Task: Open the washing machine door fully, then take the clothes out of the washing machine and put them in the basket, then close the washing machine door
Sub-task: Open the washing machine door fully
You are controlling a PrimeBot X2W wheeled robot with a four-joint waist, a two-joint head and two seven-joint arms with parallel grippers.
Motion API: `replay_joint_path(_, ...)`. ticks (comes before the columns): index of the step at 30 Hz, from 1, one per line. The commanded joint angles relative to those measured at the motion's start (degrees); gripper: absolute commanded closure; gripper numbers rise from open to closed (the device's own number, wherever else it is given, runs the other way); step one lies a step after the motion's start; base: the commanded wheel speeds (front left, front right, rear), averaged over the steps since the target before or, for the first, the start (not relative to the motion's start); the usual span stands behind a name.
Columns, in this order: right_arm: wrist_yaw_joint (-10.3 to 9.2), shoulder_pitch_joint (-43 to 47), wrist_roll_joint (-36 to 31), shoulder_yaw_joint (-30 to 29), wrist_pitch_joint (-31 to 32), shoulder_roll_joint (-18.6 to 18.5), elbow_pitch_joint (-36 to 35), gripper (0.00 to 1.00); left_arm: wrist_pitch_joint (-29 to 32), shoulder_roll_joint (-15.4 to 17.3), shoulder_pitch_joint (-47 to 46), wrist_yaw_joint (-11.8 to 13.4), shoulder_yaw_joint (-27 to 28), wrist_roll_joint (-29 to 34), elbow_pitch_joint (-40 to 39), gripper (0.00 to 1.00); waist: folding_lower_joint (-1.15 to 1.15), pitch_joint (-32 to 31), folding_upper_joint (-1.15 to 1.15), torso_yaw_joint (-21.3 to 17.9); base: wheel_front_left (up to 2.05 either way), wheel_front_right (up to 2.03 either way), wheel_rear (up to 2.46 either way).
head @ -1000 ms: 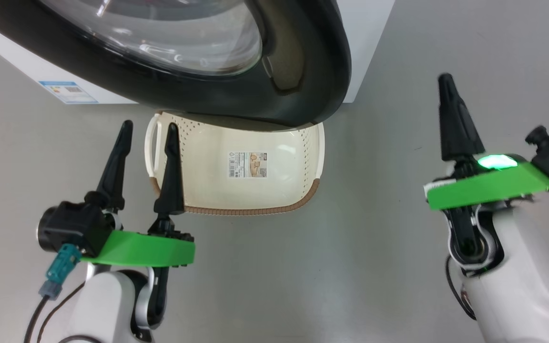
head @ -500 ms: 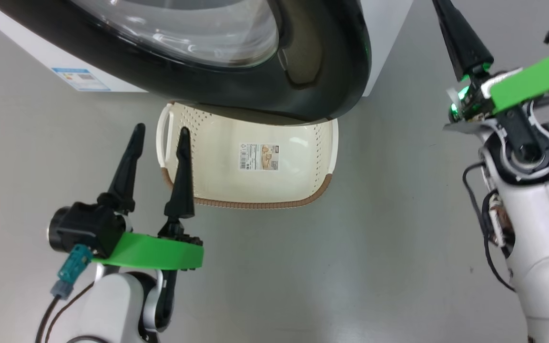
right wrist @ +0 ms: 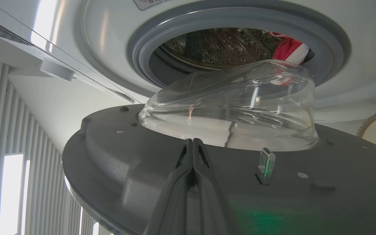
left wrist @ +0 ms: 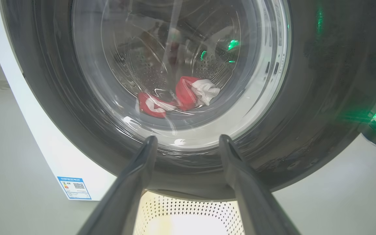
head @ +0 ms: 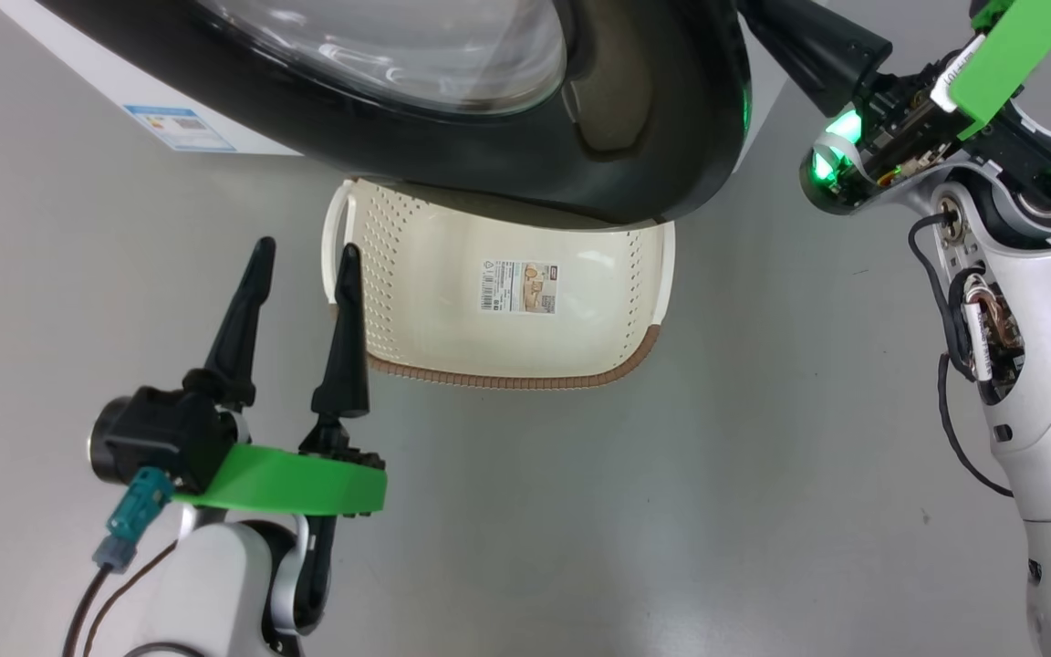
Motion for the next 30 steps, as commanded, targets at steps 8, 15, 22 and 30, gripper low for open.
replay_joint_path(8, 0.39, -1.2, -0.3, 1.6, 3.6, 0.3, -1.6, 1.00, -0.4, 1.1, 1.1, 1.1, 2.9, -0.9, -1.9, 0.00, 0.00, -0.2, 0.00, 0.1, 0.00, 0.00, 0.00)
replay_joint_path(15, 0.39, 1.6, -1.1, 1.9, 5.1, 0.8, -2.4, 1.00, -0.4, 1.1, 1.7, 1.5, 3.9, -1.3, -2.2, 0.00, 0.00, -2.2, 0.00, 0.7, 0.00, 0.00, 0.00)
replay_joint_path(22, 0.39, 4.2, -2.1, 2.7, 6.1, 1.7, -2.4, 1.00, -0.4, 1.1, 2.9, 1.8, 4.2, -1.6, -2.1, 0.00, 0.00, -4.5, 0.00, 1.7, 0.00, 0.00, 0.00)
replay_joint_path(30, 0.39, 8.1, -2.7, 3.7, 6.9, 3.1, -1.8, 1.00, -0.4, 1.1, 5.1, 2.1, 5.0, -1.8, -2.1, 0.00, 0.00, -8.0, 0.00, 3.5, 0.00, 0.00, 0.00)
